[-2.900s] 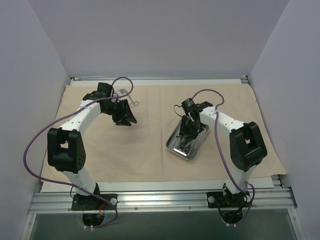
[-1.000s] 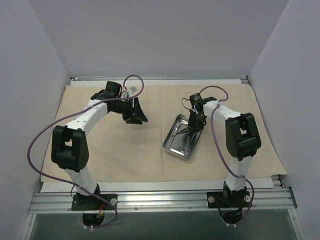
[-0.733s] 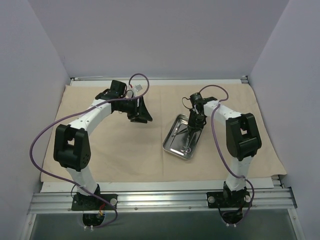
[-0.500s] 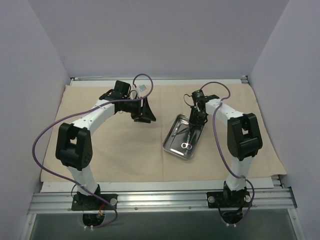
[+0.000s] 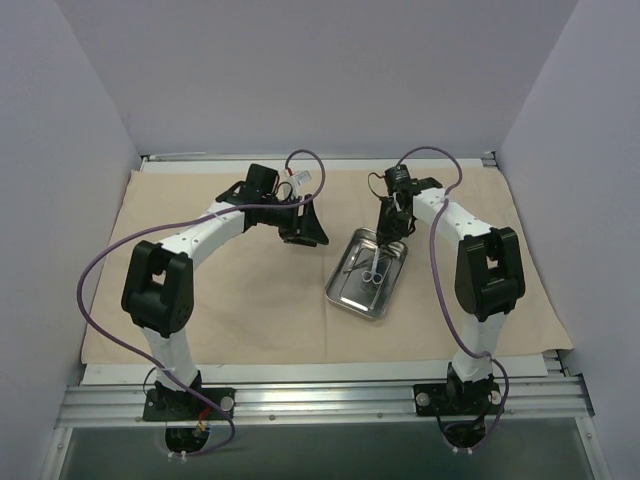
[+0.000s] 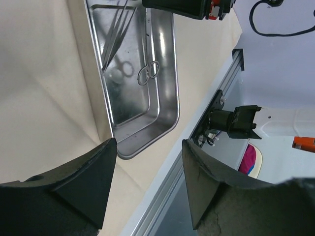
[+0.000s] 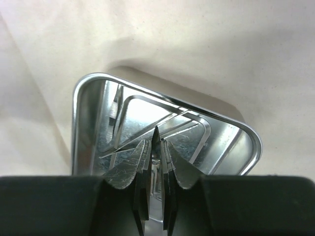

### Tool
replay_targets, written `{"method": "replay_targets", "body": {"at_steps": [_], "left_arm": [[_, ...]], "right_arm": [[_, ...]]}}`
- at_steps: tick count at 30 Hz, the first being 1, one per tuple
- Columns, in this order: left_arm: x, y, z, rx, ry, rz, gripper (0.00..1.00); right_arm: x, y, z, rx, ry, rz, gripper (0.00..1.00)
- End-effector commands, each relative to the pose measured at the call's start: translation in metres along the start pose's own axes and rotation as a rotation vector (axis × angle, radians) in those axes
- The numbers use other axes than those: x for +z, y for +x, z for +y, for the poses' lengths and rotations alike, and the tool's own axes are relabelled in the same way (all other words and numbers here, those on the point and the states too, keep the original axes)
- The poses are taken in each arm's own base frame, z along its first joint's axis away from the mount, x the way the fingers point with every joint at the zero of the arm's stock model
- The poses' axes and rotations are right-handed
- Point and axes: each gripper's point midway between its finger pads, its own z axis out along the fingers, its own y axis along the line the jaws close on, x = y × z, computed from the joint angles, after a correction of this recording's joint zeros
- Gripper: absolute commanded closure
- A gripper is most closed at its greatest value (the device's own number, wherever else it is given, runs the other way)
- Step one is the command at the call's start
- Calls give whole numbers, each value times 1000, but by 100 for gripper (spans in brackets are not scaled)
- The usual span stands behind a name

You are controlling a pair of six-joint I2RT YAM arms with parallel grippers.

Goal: Open and lay out the surgical kit
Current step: Pick up the medical item from the container, then place the medical item in the surgical kit.

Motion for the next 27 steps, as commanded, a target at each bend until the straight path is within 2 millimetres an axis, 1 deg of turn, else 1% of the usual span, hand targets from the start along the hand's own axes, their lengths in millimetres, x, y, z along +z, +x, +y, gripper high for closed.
{"method": "replay_targets", "body": {"at_steps": [1,3,5,6,9,10,12,14,18,21,22,26,27], "left_arm": [[6,-22,-29,155,103,-54,36],[13,-22,-32,180,123,-55,35],[19,-22,-31,181,130,-48,34],[22,-23,-34,196,145,-53,34],[30,-22,-36,200,177,-48,34],[34,-17,-37,192,189,-34,34],[39,-15,-39,198,210,-30,33],[45,-9,-41,196,226,-8,34],[52,-5,-46,202,252,5,33],[57,-1,-50,201,271,17,33],[61,2,-48,194,271,29,33],[69,11,-51,190,283,55,33],[72,13,-54,195,288,60,33]], "right_arm": [[-24,-13,5,-17,-12,-20,100],[-35,-21,12,-21,-37,-38,100],[-42,-22,15,-25,-50,-31,100],[-49,-27,19,-26,-63,-45,100],[-64,-27,25,-26,-87,-45,100],[-70,-29,26,-26,-93,-49,100],[-81,-30,31,-29,-115,-56,100],[-92,-31,34,-26,-133,-62,100],[-104,-28,40,-19,-164,-60,100],[-108,-27,42,-17,-175,-57,100],[-110,-27,43,-18,-183,-58,100],[-114,-28,47,-15,-198,-54,100],[-115,-29,48,-16,-201,-56,100]]}}
